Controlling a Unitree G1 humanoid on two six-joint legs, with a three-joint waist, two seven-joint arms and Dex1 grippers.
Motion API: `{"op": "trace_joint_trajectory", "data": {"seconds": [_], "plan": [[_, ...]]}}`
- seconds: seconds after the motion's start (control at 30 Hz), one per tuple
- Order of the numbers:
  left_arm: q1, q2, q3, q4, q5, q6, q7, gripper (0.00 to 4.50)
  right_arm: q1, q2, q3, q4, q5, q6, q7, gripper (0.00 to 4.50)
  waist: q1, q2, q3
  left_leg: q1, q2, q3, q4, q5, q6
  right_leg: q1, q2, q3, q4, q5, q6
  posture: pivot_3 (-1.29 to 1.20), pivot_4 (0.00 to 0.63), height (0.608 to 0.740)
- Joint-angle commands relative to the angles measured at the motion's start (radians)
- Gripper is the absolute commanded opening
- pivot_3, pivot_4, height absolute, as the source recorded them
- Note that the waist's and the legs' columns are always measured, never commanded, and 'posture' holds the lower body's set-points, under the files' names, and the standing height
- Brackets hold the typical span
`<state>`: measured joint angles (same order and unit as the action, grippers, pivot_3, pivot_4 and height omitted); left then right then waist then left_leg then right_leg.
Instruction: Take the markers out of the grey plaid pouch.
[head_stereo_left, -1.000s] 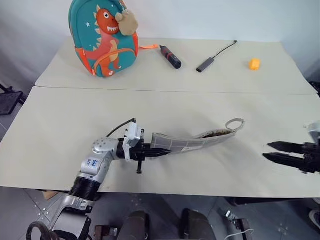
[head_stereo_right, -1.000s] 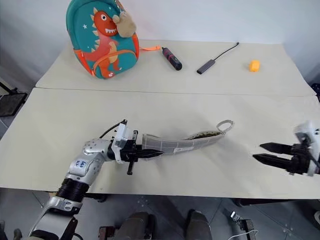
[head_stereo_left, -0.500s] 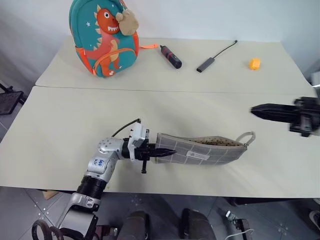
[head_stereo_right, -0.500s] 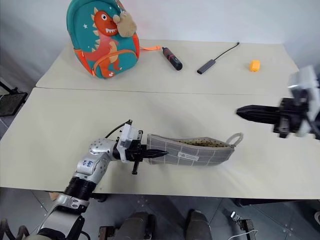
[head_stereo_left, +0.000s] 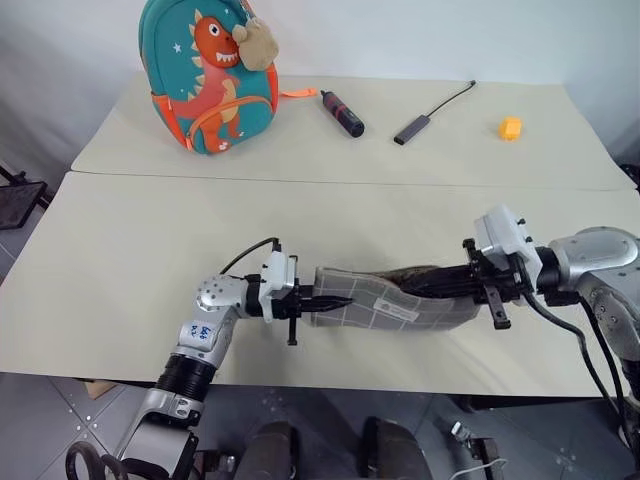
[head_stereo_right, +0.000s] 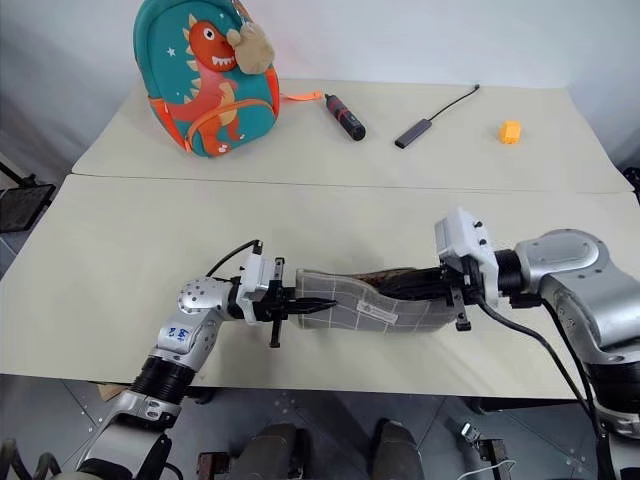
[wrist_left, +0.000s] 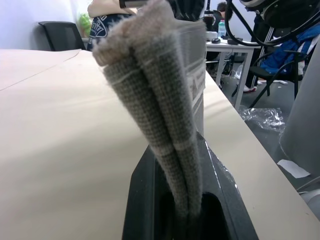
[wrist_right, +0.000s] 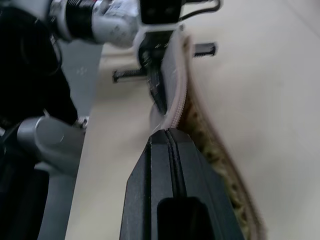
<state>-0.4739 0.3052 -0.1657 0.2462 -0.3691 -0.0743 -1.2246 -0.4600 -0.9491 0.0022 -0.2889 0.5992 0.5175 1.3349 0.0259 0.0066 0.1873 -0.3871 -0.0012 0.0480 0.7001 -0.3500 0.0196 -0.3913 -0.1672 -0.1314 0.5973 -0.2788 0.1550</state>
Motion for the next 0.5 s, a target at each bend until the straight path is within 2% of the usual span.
{"op": "trace_joint_trajectory", "data": {"seconds": [0.03, 0.17, 0.37, 0.5], "plan": [[0.016, 0.005, -0.005, -0.040, 0.007, -0.003, 0.000, 0.00, -0.014, -0.024, 0.021, -0.021, -0.025, 0.020, 0.000, 0.03, -0.001, 0.000, 0.000, 0.000, 0.000, 0.000, 0.000, 0.000, 0.000, 0.000, 0.000, 0.000, 0.000, 0.000, 0.000, 0.00, 0.150, 0.740], [0.020, 0.005, -0.008, -0.053, 0.011, -0.008, 0.000, 0.00, -0.033, -0.042, 0.048, -0.053, -0.022, 0.073, 0.005, 0.03, 0.000, 0.000, 0.000, 0.000, 0.000, 0.000, 0.000, 0.000, 0.000, 0.000, 0.000, 0.000, 0.000, 0.000, 0.000, 0.00, 0.150, 0.740], [0.028, 0.006, -0.023, -0.063, 0.023, -0.022, -0.012, 0.00, -0.187, -0.026, 0.293, -0.143, -0.199, 0.238, -0.096, 0.03, -0.003, 0.000, 0.000, 0.000, 0.001, 0.000, 0.001, 0.000, 0.000, 0.000, 0.000, 0.000, 0.001, 0.000, 0.000, 0.00, 0.150, 0.740], [0.045, 0.012, -0.026, -0.076, 0.026, -0.020, -0.012, 0.00, -0.222, -0.039, 0.362, -0.162, -0.289, 0.271, -0.134, 0.03, -0.002, 0.000, 0.000, 0.000, 0.000, -0.001, 0.001, 0.000, 0.000, 0.000, 0.000, 0.000, 0.001, 0.000, 0.000, 0.00, 0.150, 0.740]]}}
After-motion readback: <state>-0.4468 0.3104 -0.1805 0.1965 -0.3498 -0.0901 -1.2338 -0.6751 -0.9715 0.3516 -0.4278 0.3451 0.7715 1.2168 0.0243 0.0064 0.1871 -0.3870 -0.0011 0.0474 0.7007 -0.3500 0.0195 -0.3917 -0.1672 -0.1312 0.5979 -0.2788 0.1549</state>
